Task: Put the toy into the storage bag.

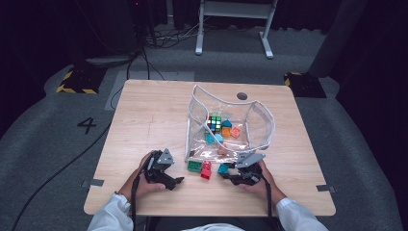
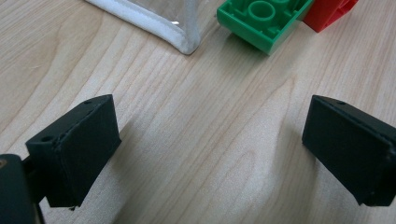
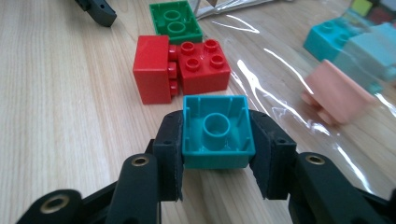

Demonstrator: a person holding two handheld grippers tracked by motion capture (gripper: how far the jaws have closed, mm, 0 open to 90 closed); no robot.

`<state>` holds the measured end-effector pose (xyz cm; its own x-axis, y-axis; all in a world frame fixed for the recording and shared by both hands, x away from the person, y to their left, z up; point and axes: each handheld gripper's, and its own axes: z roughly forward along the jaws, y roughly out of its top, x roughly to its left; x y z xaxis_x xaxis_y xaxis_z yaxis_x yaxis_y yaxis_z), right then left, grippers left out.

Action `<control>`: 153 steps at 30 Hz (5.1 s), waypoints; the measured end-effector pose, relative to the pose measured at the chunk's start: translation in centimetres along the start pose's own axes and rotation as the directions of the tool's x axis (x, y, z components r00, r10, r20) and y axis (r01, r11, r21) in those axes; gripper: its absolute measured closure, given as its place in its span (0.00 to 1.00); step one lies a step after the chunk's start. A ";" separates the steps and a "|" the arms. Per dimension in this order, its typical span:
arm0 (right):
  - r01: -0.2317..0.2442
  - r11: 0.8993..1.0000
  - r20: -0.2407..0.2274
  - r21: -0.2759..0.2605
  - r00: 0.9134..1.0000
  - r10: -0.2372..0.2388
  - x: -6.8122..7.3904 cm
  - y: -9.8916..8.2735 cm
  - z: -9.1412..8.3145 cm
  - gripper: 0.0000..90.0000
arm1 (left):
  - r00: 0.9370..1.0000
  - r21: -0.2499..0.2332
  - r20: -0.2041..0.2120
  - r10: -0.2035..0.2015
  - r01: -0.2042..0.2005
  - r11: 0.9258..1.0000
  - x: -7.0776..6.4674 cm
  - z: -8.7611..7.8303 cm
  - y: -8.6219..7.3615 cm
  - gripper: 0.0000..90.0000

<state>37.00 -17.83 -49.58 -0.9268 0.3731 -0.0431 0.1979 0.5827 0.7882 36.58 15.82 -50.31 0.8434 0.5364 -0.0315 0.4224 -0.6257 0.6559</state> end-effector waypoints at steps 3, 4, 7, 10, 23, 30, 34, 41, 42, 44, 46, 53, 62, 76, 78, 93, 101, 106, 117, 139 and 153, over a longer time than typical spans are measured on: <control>-0.014 1.000 0.004 0.009 1.000 0.014 -0.2 -0.5 -1.0 0.66 | 1.000 0.000 0.000 0.000 0.000 1.000 0.0 0.0 0.0 0.04; -0.004 1.000 0.004 0.002 1.000 0.004 -0.4 -0.6 -1.3 0.66 | 1.000 0.000 0.000 0.000 0.000 1.000 0.0 0.0 0.0 0.04; -0.046 0.999 0.010 0.016 0.999 0.046 -0.5 -1.1 -2.6 0.66 | 1.000 0.000 0.000 0.000 0.000 1.000 0.0 0.0 0.0 0.04; -0.031 1.000 0.024 0.003 0.999 0.031 -1.1 -1.6 -3.6 0.66 | 1.000 0.000 0.000 0.000 0.000 1.000 0.0 0.0 0.0 0.04; -0.076 0.997 0.076 -0.004 0.994 0.076 -2.8 -4.6 -8.4 0.66 | 1.000 0.000 0.000 0.000 0.000 1.000 0.0 0.0 0.0 0.04; -0.102 0.995 0.135 -0.021 0.985 0.104 -4.2 -5.7 -10.9 0.66 | 1.000 0.000 0.000 0.000 0.000 1.000 0.0 0.0 0.0 0.04; -0.117 0.992 0.167 -0.042 0.978 0.122 -5.0 -5.8 -12.0 0.66 | 1.000 0.000 0.000 -0.001 0.001 1.000 0.0 0.0 0.0 0.04; -0.149 0.986 0.205 -0.080 0.965 0.162 -6.7 -5.7 -13.7 0.66 | 1.000 0.000 0.000 -0.001 0.001 1.000 0.0 0.0 0.0 0.04; -0.152 0.984 0.213 -0.088 0.963 0.167 -6.9 -5.6 -14.0 0.66 | 1.000 -0.001 0.001 0.000 0.000 1.000 0.0 0.0 0.0 0.04; -0.148 0.984 0.228 -0.097 0.959 0.167 -7.3 -5.2 -14.4 0.66 | 1.000 -0.001 0.000 0.000 0.000 1.000 0.0 0.0 0.0 0.04; -0.143 0.984 0.240 -0.102 0.957 0.164 -7.6 -4.7 -14.9 0.66 | 1.000 0.000 0.000 0.000 0.000 1.000 0.0 0.0 0.0 0.04; -0.129 0.982 0.281 -0.136 0.946 0.163 -9.3 -2.6 -17.1 0.66 | 1.000 -0.001 0.000 0.000 0.000 1.000 0.0 0.0 0.0 0.04; -0.094 0.982 0.325 -0.165 0.935 0.144 -10.9 0.8 -18.9 0.66 | 1.000 0.000 0.000 0.000 0.000 1.000 0.0 0.0 0.0 0.04; -0.037 0.984 0.323 -0.175 0.942 0.093 -12.3 6.1 -19.1 0.66 | 1.000 -0.001 0.000 0.000 0.000 1.000 0.0 0.0 0.0 0.04; -0.034 0.985 0.314 -0.170 0.945 0.087 -12.5 6.7 -18.7 0.66 | 1.000 0.000 0.000 0.000 0.000 1.000 0.0 0.0 0.0 0.04; 0.018 0.994 0.207 -0.106 0.978 0.004 -11.7 10.3 -14.4 0.66 | 1.000 0.000 0.000 0.000 0.000 1.000 0.0 0.0 0.0 0.04; 0.087 0.996 0.151 -0.007 0.985 -0.085 -11.3 11.7 -11.0 0.66 | 1.000 0.000 0.000 0.000 0.000 1.000 0.0 0.0 0.0 0.04; 0.103 0.993 0.129 0.058 0.986 -0.110 -11.1 12.5 -9.3 0.66 | 1.000 0.000 0.000 0.000 0.000 1.000 0.0 0.0 0.0 0.04; 0.123 0.962 0.122 0.242 0.980 -0.156 -11.4 13.7 -7.0 0.66 | 1.000 -0.002 -0.001 0.000 0.000 1.000 0.0 0.0 0.0 0.05; 0.112 0.891 0.119 0.439 0.976 -0.181 -12.5 11.1 -9.1 0.59 | 1.000 0.000 0.000 0.000 0.000 1.000 0.0 0.0 0.0 0.04; 0.079 0.978 0.171 0.191 0.979 -0.113 -11.5 10.5 -12.4 0.40 | 1.000 -0.001 -0.001 0.000 0.000 1.000 0.0 0.0 0.0 0.04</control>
<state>45.82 -24.93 -33.21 -0.8747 0.4231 -0.2364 0.1810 0.7376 0.6505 36.57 15.82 -50.32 0.8431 0.5368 -0.0310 0.4220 -0.6249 0.6568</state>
